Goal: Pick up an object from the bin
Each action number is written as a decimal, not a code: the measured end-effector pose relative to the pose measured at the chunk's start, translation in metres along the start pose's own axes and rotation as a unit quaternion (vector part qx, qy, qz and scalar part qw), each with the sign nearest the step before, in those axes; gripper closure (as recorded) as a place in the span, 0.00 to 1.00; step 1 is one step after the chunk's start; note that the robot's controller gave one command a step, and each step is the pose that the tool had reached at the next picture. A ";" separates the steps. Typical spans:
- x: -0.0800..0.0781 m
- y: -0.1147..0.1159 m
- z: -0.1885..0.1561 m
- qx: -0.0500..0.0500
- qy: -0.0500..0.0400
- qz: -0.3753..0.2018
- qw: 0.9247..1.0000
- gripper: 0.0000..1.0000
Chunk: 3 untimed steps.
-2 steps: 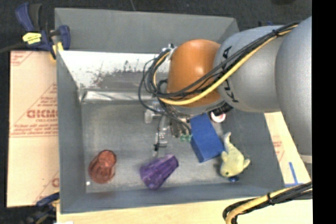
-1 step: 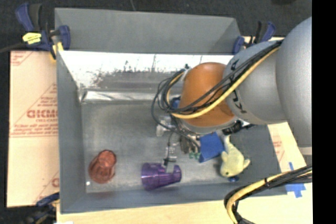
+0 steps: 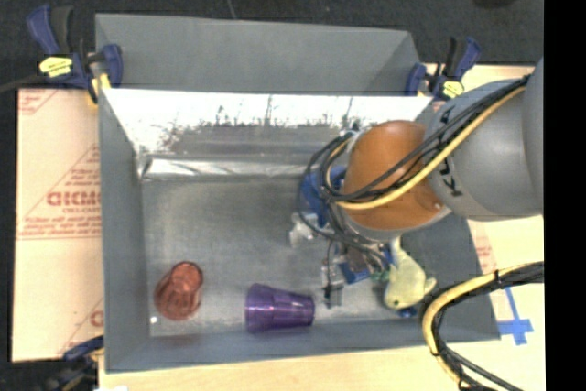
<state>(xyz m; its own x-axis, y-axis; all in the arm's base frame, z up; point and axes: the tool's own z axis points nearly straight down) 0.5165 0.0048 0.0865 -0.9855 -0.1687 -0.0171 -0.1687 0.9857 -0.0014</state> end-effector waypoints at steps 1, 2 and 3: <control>0.027 -0.004 0.009 -0.001 0.003 -0.003 1.000 0.00; 0.026 0.017 0.012 0.000 0.004 0.058 0.998 0.00; 0.031 0.026 0.005 -0.001 0.005 -0.084 0.996 0.00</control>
Offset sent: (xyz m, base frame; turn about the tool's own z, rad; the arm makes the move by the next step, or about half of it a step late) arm -0.0312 0.0314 -0.0165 -0.1739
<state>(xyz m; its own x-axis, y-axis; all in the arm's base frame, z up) 0.4816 0.0254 0.0814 -0.9437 -0.3306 -0.0074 -0.3306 0.9438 -0.0021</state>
